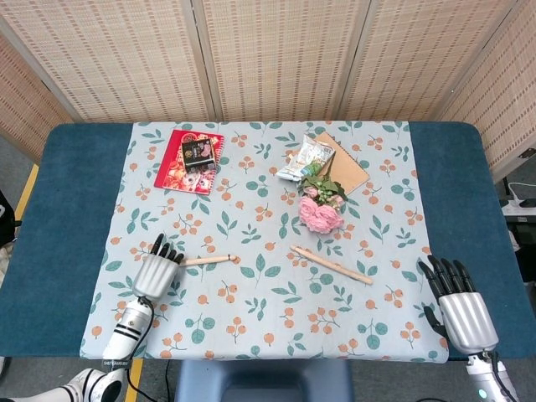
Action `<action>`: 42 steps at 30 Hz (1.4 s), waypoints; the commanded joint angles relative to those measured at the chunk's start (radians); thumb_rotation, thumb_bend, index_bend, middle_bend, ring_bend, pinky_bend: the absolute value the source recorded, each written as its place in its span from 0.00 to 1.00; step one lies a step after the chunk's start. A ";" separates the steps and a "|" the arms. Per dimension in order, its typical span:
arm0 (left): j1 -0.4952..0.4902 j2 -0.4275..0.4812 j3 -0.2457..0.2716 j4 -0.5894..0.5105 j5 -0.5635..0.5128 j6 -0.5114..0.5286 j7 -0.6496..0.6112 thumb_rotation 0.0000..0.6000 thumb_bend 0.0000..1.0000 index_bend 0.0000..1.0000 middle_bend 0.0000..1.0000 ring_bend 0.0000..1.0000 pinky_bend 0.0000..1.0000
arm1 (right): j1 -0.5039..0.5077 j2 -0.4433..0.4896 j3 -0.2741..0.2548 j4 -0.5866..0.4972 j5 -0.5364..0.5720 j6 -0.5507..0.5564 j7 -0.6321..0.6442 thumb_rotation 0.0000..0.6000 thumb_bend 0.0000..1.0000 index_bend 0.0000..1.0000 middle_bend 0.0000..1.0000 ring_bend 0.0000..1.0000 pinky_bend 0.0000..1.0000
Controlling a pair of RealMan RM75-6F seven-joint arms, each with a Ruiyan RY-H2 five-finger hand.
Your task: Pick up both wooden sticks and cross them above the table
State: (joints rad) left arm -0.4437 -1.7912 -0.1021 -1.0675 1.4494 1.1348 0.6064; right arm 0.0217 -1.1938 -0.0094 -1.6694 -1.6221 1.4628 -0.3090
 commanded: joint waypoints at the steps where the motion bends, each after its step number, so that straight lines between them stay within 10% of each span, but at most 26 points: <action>1: -0.011 -0.010 -0.005 0.012 -0.030 -0.024 0.025 1.00 0.43 0.37 0.41 0.23 0.11 | 0.002 -0.003 0.000 0.001 0.007 -0.004 -0.005 1.00 0.32 0.00 0.00 0.00 0.00; 20: -0.025 -0.059 0.022 0.142 0.043 0.111 -0.108 1.00 0.51 0.80 0.84 0.48 0.12 | 0.064 -0.058 0.029 -0.050 0.108 -0.115 -0.187 1.00 0.32 0.00 0.00 0.00 0.00; 35: 0.001 0.041 0.062 0.069 0.121 0.224 -0.207 1.00 0.51 0.81 0.85 0.50 0.12 | 0.258 -0.364 0.179 -0.065 0.544 -0.219 -0.735 1.00 0.32 0.10 0.12 0.00 0.00; 42: 0.013 0.072 0.062 0.051 0.117 0.233 -0.215 1.00 0.51 0.81 0.84 0.50 0.12 | 0.336 -0.473 0.191 0.047 0.646 -0.241 -0.789 1.00 0.32 0.15 0.22 0.00 0.00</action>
State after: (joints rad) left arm -0.4319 -1.7211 -0.0394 -1.0157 1.5671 1.3679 0.3913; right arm 0.3349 -1.6406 0.1753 -1.6487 -0.9942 1.2326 -1.0850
